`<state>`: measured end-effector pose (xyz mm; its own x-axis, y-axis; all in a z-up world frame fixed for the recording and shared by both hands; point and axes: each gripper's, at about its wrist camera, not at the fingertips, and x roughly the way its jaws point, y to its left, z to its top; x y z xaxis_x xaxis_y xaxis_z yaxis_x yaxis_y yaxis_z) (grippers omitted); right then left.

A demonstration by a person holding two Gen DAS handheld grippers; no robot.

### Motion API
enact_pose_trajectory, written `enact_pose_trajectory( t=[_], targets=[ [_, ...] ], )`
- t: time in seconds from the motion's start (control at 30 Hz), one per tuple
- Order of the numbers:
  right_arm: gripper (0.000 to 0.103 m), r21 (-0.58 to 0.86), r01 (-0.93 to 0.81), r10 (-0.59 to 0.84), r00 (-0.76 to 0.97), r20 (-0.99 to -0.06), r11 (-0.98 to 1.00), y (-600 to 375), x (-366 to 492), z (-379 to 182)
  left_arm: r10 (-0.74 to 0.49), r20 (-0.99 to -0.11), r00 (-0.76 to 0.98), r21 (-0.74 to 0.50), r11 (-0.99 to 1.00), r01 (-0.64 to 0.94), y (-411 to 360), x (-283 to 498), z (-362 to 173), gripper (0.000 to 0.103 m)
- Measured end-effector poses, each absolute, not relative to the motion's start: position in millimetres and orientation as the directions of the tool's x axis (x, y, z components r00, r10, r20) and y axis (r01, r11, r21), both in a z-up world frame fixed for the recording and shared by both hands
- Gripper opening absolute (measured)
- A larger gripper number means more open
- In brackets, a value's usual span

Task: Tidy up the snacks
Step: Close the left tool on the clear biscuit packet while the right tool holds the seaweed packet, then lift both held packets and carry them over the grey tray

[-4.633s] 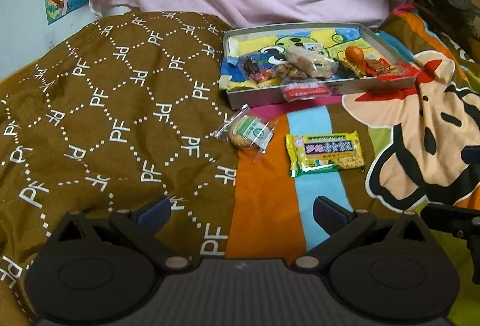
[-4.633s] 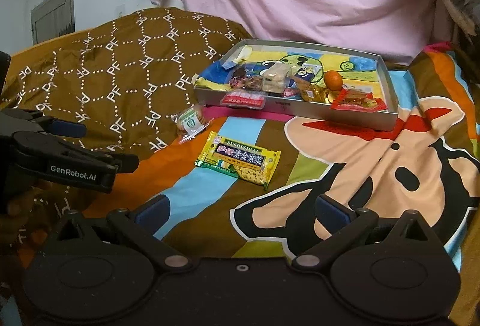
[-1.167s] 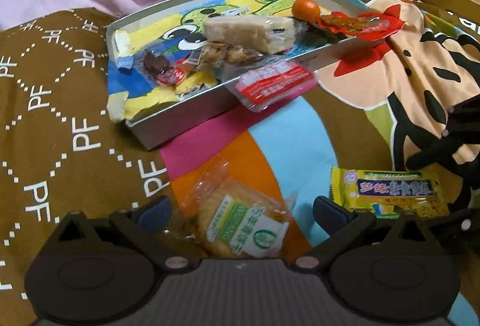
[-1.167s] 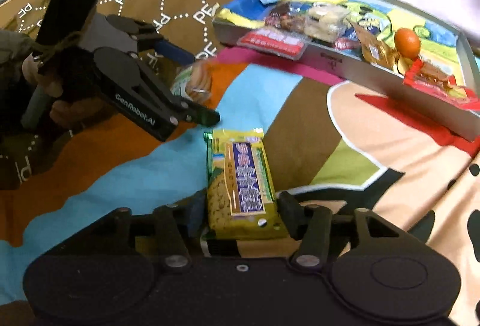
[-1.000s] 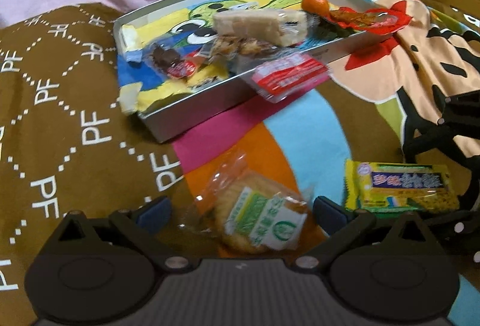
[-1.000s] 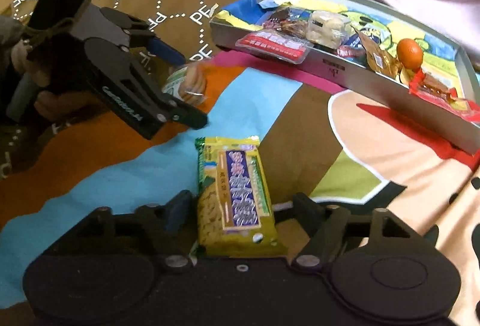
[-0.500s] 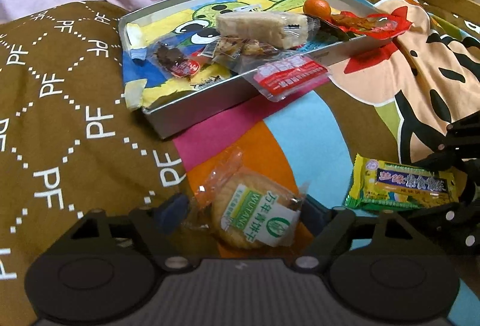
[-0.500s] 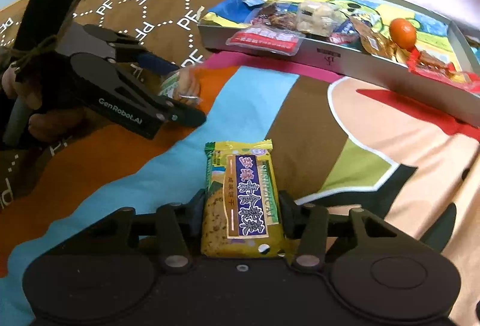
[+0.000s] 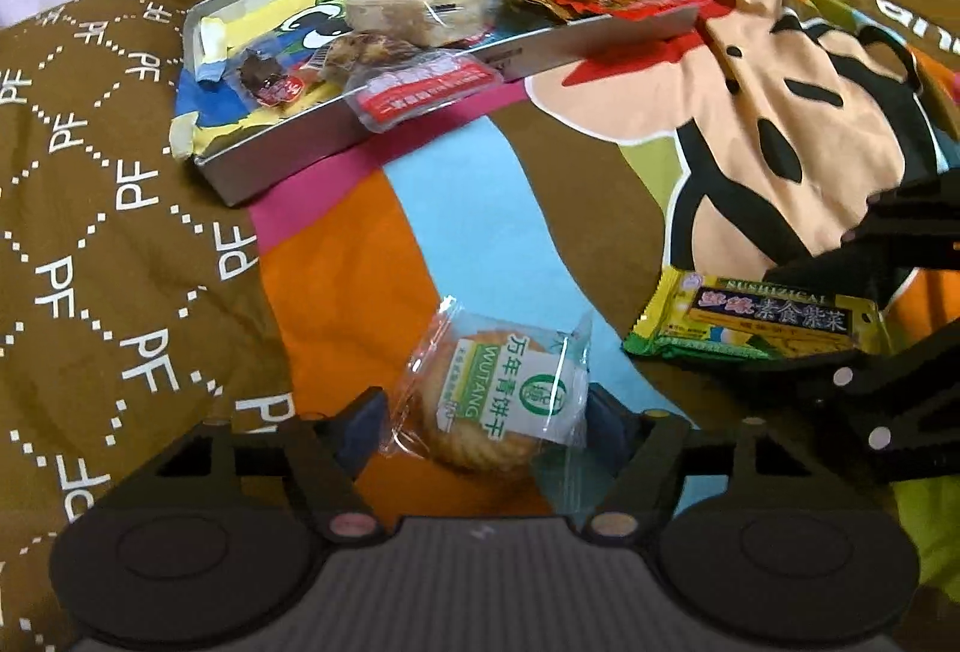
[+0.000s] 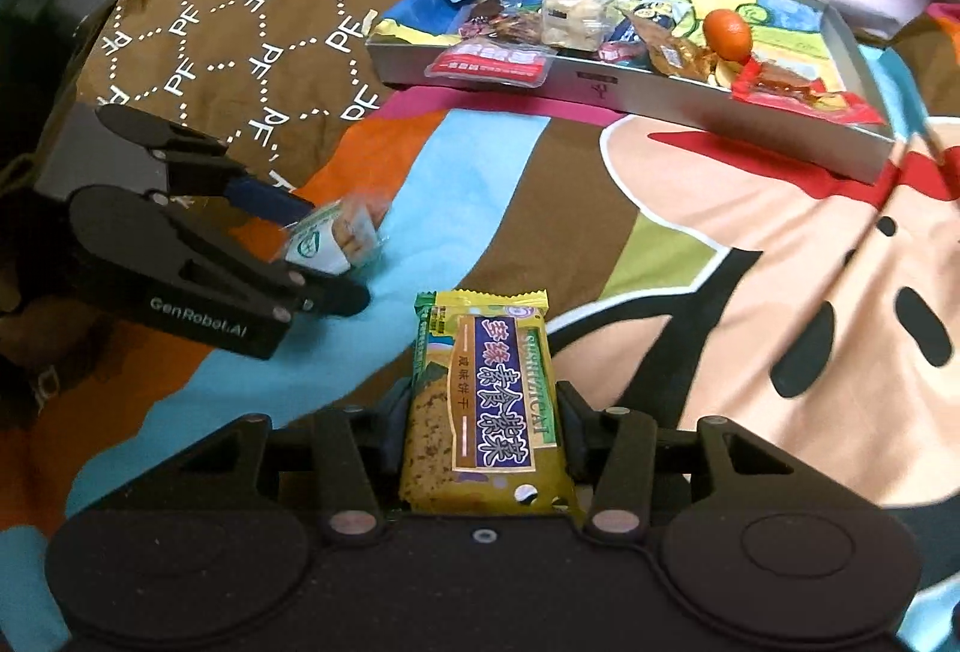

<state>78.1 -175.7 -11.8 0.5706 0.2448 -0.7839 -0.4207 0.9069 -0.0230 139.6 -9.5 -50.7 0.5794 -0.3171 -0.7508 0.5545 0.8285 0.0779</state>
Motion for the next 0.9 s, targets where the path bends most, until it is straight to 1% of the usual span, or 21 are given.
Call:
enact_pose_trajectory(
  t=[0.03, 0.1, 0.2, 0.27, 0.3, 0.4, 0.47, 0.53, 0.67, 0.77, 0.9],
  targets=[
    [0.053, -0.032, -0.424, 0.243, 0.577, -0.78, 0.905, -175.1, 76.4, -12.7, -0.311, -0.752, 0.581, 0.084, 0.829, 0.553, -10.1, 139.4, -51.3, 0.08],
    [0.055, -0.039, -0.43, 0.245, 0.585, -0.773, 0.902, -174.8, 76.2, -14.8, -0.307, -0.756, 0.579, 0.078, 0.835, 0.544, -10.0, 141.5, -52.3, 0.081],
    [0.06, -0.028, -0.426, 0.251, 0.584, -0.772, 0.905, -176.1, 80.4, -18.6, -0.313, -0.761, 0.568, 0.058, 0.84, 0.54, -7.7, 145.3, -53.9, 0.082],
    [0.06, 0.002, -0.414, 0.262, 0.572, -0.777, 0.91, -178.8, 83.1, -19.8, -0.317, -0.763, 0.564, 0.051, 0.84, 0.54, -7.2, 145.1, -54.5, 0.078],
    [0.06, 0.008, -0.411, 0.264, 0.57, -0.778, 0.911, -179.1, 83.5, -19.8, -0.323, -0.764, 0.559, 0.041, 0.84, 0.541, -7.1, 144.6, -54.2, 0.074],
    [0.06, -0.005, -0.414, 0.255, 0.569, -0.782, 0.91, -176.6, 82.0, -20.1, -0.322, -0.769, 0.552, 0.026, 0.847, 0.531, -8.0, 141.5, -52.3, 0.067],
    [0.058, -0.01, -0.411, 0.248, 0.569, -0.784, 0.912, -175.3, 81.0, -19.1, -0.314, -0.774, 0.55, 0.025, 0.852, 0.522, -9.6, 138.0, -49.8, 0.066],
    [0.051, 0.0, -0.402, 0.248, 0.564, -0.788, 0.916, -175.5, 79.6, -17.2, -0.3, -0.775, 0.556, 0.031, 0.861, 0.507, -11.2, 132.2, -47.1, 0.064],
    [0.05, -0.005, -0.374, 0.226, 0.57, -0.79, 0.927, -176.1, 70.1, -12.4, -0.243, -0.773, 0.587, 0.057, 0.894, 0.445, -17.3, 117.7, -41.0, 0.061],
    [0.05, -0.051, -0.371, 0.194, 0.591, -0.783, 0.927, -172.9, 56.9, -8.9, -0.177, -0.774, 0.608, 0.083, 0.923, 0.375, -22.4, 109.3, -37.9, 0.061],
    [0.05, -0.178, -0.391, 0.132, 0.647, -0.751, 0.903, -162.8, 34.9, -6.3, -0.134, -0.753, 0.644, 0.106, 0.941, 0.32, -25.7, 97.5, -31.8, 0.061]
  ],
)
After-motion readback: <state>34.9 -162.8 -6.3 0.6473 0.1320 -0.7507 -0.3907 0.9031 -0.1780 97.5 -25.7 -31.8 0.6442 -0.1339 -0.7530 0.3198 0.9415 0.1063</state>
